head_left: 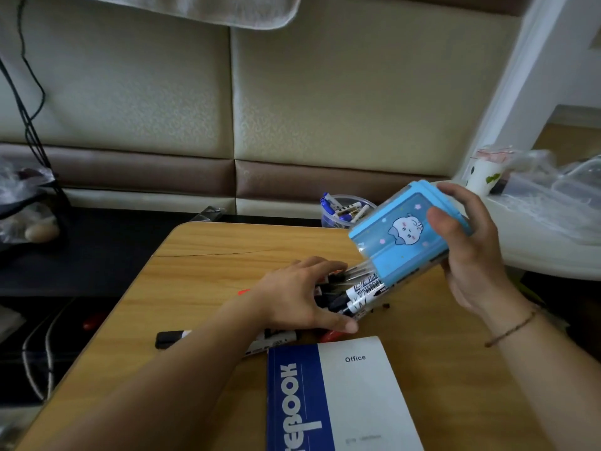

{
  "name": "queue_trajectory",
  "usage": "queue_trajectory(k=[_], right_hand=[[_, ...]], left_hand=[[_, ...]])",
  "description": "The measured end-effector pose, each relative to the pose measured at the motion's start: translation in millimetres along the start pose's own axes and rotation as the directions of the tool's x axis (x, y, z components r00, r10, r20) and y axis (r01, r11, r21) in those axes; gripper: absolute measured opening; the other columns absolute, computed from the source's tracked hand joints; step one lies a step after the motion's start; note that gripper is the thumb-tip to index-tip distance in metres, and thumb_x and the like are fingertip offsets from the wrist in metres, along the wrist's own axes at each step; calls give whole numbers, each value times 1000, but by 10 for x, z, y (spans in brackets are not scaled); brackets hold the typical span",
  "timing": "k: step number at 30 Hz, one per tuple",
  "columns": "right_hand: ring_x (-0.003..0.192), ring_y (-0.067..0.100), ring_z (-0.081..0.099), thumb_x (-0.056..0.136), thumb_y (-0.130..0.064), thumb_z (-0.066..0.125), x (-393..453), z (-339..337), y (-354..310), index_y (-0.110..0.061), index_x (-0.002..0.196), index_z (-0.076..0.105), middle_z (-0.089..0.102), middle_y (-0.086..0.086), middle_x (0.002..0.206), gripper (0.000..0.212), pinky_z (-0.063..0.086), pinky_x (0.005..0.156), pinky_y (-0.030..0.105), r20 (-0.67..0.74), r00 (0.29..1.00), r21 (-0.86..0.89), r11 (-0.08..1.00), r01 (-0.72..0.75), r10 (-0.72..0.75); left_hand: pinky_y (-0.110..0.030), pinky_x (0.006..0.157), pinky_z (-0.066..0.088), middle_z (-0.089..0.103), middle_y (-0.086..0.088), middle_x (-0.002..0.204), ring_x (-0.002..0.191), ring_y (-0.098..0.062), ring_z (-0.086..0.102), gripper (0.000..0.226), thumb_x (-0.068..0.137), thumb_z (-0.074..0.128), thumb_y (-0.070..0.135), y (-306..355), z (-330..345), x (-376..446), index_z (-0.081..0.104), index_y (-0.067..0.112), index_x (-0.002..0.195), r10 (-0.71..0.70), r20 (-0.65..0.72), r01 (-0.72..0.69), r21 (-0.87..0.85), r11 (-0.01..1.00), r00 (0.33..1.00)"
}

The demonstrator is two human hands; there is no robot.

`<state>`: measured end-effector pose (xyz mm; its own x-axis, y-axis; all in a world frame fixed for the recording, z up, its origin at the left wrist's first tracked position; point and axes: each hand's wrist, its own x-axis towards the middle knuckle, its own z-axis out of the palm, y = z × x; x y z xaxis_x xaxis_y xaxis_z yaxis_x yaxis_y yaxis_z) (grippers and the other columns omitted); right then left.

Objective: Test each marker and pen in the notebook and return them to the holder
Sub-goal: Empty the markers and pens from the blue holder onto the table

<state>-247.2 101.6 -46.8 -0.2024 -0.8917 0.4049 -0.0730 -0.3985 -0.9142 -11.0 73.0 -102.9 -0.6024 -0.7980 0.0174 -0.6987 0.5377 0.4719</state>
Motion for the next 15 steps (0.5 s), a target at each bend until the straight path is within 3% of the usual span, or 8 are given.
queue_trajectory(k=[4, 11, 15], right_hand=[[85, 11, 68, 60, -51, 73, 53, 0, -81, -30, 120, 55, 70, -7, 96, 65, 55, 62, 26, 15, 999, -28, 999, 33, -33], [88, 6, 68, 58, -53, 74, 202, 16, -309, -28, 119, 57, 65, -11, 103, 68, 56, 72, 30, 70, 993, -176, 979, 102, -91], [89, 14, 68, 57, -53, 75, 266, 54, -385, -29, 121, 56, 66, -7, 100, 71, 57, 73, 38, 112, 991, -196, 976, 94, -73]], left_hand=[[-42, 102, 44, 41, 13, 145, 125, -14, 46, 102, 63, 63, 83, 122, 72, 70, 22, 41, 147, 2, -59, -2, 2, 1000, 998], [-38, 99, 45, 49, 6, 142, 120, -15, 51, 101, 67, 68, 76, 191, 96, 74, 20, 39, 148, -2, -120, -2, -28, 1000, 993], [-39, 99, 48, 52, 8, 139, 119, -15, 53, 103, 64, 70, 75, 208, 100, 69, 19, 43, 147, -27, -125, 19, -60, 998, 992]])
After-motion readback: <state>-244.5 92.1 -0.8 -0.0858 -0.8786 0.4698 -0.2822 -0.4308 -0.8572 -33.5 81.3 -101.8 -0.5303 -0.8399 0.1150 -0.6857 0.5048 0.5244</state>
